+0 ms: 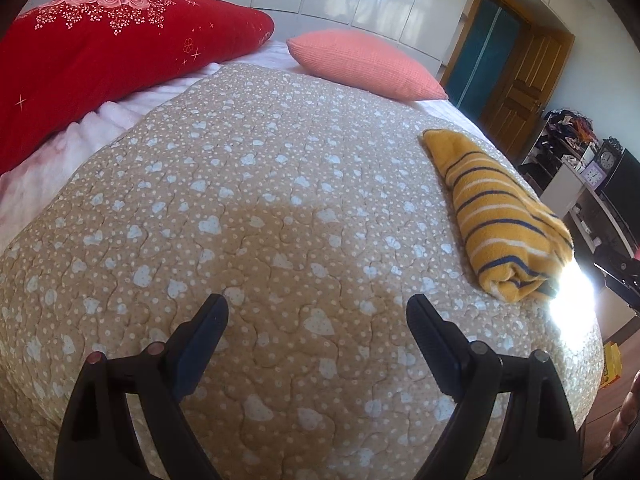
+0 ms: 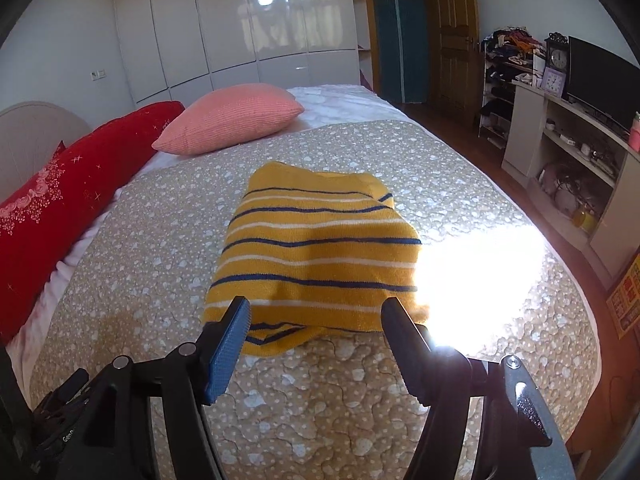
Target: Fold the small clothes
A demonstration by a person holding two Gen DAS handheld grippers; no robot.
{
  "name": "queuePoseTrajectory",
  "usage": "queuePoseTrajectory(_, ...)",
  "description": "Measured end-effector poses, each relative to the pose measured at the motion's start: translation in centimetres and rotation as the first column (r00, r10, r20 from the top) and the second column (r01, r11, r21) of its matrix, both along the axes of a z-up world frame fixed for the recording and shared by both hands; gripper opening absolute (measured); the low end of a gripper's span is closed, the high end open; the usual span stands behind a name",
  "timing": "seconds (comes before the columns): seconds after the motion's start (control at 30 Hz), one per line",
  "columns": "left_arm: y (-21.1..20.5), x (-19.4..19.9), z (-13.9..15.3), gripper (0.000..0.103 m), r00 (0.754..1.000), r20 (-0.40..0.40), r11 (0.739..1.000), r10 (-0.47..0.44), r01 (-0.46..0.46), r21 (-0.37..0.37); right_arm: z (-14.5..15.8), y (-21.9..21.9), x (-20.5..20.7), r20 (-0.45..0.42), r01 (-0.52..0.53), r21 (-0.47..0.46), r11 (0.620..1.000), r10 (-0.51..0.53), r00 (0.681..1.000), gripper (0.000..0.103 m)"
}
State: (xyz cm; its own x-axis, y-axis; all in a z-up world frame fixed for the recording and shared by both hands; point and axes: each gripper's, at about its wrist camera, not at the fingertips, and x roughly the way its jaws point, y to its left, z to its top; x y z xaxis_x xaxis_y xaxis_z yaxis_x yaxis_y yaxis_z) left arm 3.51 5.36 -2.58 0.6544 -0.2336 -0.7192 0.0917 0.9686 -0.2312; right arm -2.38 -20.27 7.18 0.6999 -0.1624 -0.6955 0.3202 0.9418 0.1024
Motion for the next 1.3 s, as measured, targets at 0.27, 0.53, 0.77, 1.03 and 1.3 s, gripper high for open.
queuePoseTrajectory(0.27, 0.3, 0.4, -0.8, 0.090, 0.999, -0.016, 0.999, 0.038, -0.038, -0.011, -1.4, -2.6, -0.7, 0.028, -0.013, 0.046, 0.999, 0.012, 1.000, 0.072)
queuePoseTrajectory(0.53, -1.0, 0.3, -0.2, 0.090, 0.997, -0.047, 0.997, 0.064, -0.062, 0.048, -1.1, -4.2, 3.5, 0.124, -0.140, 0.135, 0.981, 0.123, 0.985, 0.072)
queuePoseTrajectory(0.77, -3.7, -0.9, 1.3, 0.090, 0.999, -0.026, 0.977, 0.026, -0.020, 0.210, -7.1, -7.7, 6.5, -0.011, -0.135, 0.263, 0.955, 0.143, 0.990, 0.072)
queuePoseTrajectory(1.03, -7.1, 1.9, 3.2, 0.091, 0.976, -0.094, 0.975, -0.197, 0.205, 0.089, -3.5, -13.6, 1.4, 0.153, -0.138, 0.338, 0.931, 0.090, 0.984, 0.087)
queuePoseTrajectory(1.3, -14.3, 11.8, 3.5, 0.094, 0.916, -0.168, 0.932, -0.363, 0.355, -0.079, -6.3, -19.2, 8.3, 0.084, -0.117, 0.470, 0.875, 0.088, 0.993, 0.093)
